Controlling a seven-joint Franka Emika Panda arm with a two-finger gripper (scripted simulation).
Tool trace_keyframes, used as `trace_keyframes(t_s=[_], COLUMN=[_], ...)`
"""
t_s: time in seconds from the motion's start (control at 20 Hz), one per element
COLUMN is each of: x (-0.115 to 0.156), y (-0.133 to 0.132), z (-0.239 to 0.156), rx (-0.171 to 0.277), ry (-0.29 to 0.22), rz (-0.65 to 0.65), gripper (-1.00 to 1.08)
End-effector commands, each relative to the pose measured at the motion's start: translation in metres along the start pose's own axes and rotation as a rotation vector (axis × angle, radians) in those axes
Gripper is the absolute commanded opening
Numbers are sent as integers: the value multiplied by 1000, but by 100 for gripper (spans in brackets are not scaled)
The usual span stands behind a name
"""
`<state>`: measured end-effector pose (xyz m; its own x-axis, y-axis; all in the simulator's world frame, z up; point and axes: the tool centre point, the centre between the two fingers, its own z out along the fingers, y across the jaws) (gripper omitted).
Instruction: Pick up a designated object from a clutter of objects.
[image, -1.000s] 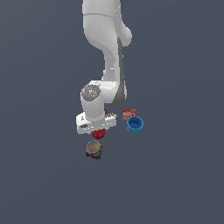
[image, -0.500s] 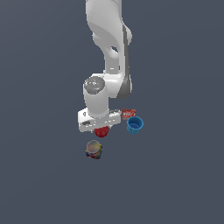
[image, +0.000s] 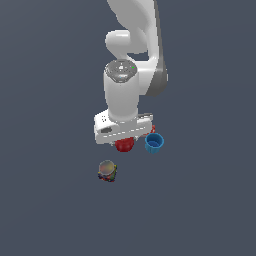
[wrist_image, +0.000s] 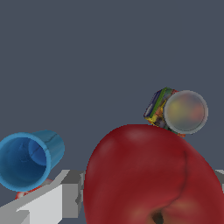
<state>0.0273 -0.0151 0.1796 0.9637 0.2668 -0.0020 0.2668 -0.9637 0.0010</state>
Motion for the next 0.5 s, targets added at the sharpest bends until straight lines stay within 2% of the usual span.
trace_keyframes(t_s=[0.0, 0.45], x=[10, 44], y=[-10, -42], z=[-27, -114], rx=[-1, 0], ry=[2, 2], rz=[0, 0], gripper=[-100, -100])
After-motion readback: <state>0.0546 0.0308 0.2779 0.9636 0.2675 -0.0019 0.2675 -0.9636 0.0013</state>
